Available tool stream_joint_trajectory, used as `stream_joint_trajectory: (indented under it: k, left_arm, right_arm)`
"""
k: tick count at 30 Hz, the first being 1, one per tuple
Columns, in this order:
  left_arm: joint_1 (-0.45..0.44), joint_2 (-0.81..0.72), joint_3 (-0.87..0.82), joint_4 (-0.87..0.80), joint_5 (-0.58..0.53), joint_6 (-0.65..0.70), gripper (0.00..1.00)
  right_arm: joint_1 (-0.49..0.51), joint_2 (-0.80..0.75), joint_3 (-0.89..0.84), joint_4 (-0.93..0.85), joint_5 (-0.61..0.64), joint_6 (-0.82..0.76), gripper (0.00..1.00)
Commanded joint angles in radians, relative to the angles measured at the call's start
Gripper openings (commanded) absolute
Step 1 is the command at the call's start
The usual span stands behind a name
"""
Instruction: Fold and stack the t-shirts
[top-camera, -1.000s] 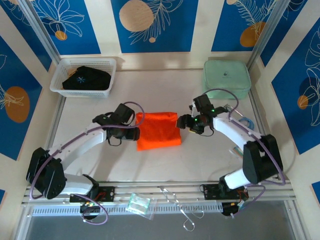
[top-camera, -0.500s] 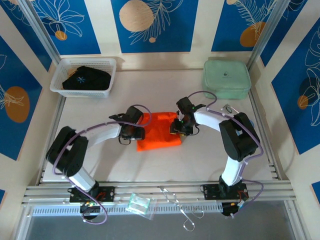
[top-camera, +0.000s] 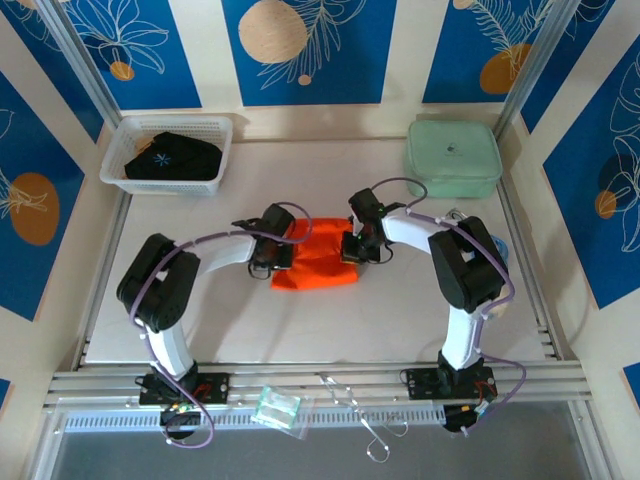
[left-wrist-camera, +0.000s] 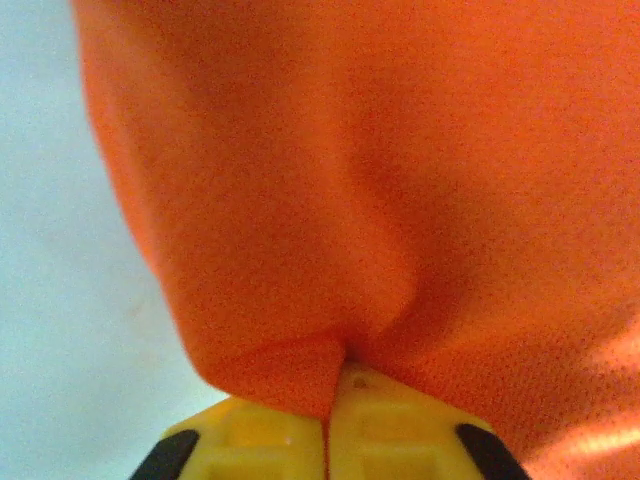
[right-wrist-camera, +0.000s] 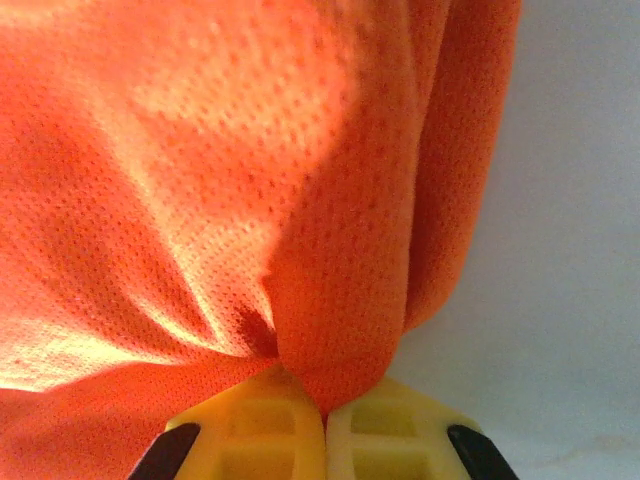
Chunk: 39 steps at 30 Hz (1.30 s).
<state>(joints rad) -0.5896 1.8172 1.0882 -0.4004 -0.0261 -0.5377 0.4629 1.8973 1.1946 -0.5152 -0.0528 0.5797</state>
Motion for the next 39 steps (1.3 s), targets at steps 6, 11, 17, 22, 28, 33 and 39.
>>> stream_joint_trajectory:
  k: [6, 11, 17, 22, 28, 33, 39]
  left_arm:
    - [0.084, 0.251, 0.245, -0.084, 0.016, 0.14, 0.01]
    - [0.158, 0.425, 0.583, -0.209, 0.034, 0.227, 0.0]
    - [0.215, 0.738, 1.17, -0.464, 0.044, 0.309, 0.0]
    - [0.239, 0.931, 1.523, -0.559, 0.059, 0.328, 0.0]
    - [0.258, 0.935, 1.518, -0.462, 0.057, 0.345, 0.0]
    - [0.258, 0.905, 1.518, -0.41, 0.039, 0.378, 0.23]
    - [0.26, 0.81, 1.518, -0.386, 0.031, 0.43, 0.6]
  right_arm:
    - [-0.103, 0.183, 0.274, -0.065, 0.001, -0.098, 0.0]
    - [-0.144, 0.341, 0.55, -0.143, -0.006, -0.145, 0.0]
    - [-0.18, 0.568, 0.946, -0.272, 0.021, -0.166, 0.0]
    - [-0.206, 0.756, 1.272, -0.383, 0.027, -0.175, 0.0]
    - [-0.235, 0.822, 1.371, -0.404, -0.003, -0.149, 0.03]
    - [-0.236, 0.802, 1.354, -0.387, -0.019, -0.168, 0.38]
    - [-0.239, 0.711, 1.374, -0.388, -0.027, -0.208, 0.65]
